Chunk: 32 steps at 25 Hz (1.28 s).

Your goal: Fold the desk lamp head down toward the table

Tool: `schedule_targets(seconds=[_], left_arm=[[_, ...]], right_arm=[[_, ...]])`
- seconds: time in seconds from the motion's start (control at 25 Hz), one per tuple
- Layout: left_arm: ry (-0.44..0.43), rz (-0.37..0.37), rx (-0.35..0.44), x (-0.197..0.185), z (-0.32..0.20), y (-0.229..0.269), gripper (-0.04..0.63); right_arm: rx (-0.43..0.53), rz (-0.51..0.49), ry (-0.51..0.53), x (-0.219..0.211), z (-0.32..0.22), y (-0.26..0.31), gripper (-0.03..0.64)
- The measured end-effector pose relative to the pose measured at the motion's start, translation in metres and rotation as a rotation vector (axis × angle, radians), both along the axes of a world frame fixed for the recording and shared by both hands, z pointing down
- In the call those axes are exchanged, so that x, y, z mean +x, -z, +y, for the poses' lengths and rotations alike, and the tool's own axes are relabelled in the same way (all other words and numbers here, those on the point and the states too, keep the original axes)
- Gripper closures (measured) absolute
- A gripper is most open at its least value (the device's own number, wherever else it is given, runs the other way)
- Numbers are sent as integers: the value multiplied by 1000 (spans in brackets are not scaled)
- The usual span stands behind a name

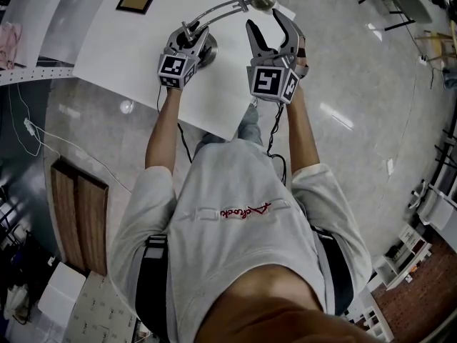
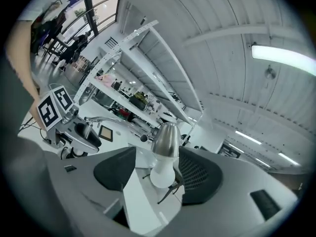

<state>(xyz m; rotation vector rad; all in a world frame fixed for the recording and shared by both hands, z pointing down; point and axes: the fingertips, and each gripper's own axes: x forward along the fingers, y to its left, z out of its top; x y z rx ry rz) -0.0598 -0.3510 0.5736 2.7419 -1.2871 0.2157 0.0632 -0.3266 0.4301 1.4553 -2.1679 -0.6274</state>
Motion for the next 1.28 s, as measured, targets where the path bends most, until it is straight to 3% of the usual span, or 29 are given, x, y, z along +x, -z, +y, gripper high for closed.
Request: schedule_targets(seconds=[0.24,0.44,0.64,0.96,1.28], left_arm=[[-5,-3,0,1,0,0,462],[-11,-4,1,4,1,-1,460],[-14,-5,0,5,1,-2,460],[-17,-5,-3,5,1,-2,460],[-22,-4,-4,5,2,-1,460]], right_arm=[[-35,31,-7,3,-18,-3,229],[-56,68,8,2,-36,-3,176],[-63,158,18,-2,-57,-5,178],[-44,178,11,-9,-68,-2,311],[-46,158,15,-8,-67,-2,311]])
